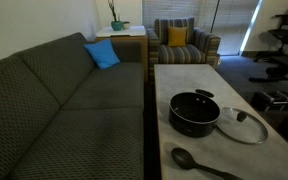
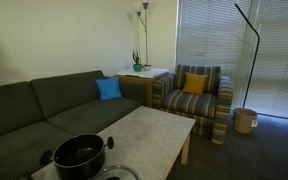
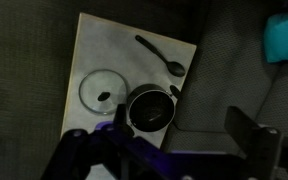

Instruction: Put the glass lid on top of the black pot

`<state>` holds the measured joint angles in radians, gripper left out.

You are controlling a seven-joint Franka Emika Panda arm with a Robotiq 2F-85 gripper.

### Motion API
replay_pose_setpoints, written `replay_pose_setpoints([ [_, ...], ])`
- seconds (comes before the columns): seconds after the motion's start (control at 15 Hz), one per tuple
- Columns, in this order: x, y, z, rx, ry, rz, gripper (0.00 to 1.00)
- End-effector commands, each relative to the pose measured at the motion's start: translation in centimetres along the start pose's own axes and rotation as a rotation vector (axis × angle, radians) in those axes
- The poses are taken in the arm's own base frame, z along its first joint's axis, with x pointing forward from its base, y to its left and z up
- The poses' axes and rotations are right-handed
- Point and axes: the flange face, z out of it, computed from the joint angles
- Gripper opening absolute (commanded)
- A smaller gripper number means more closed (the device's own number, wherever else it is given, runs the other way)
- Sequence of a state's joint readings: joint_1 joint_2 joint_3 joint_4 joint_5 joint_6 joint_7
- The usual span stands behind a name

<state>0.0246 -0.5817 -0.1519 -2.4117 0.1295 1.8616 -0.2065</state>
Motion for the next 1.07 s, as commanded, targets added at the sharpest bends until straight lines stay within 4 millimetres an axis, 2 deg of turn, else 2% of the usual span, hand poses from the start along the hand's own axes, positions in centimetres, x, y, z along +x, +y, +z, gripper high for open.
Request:
replay_pose_setpoints([
  [0.0,0.0,0.0,-0.1,0.000,-0.001,0.000,1.00],
  [0.4,0.0,0.0,-0.1,0.000,-0.001,0.000,1.00],
  [0.53,2.1,-0.2,0.6,0.005,0.008,0.040,1.00],
  [0.67,4.5,-0.3,2.1,0.020,0.027,0.088,1.00],
  [0.93,9.2,-0.5,6.6,0.084,0.028,0.148,1.00],
  [1.0,6.3,-0.5,4.6,0.061,0.043,0.122,1.00],
])
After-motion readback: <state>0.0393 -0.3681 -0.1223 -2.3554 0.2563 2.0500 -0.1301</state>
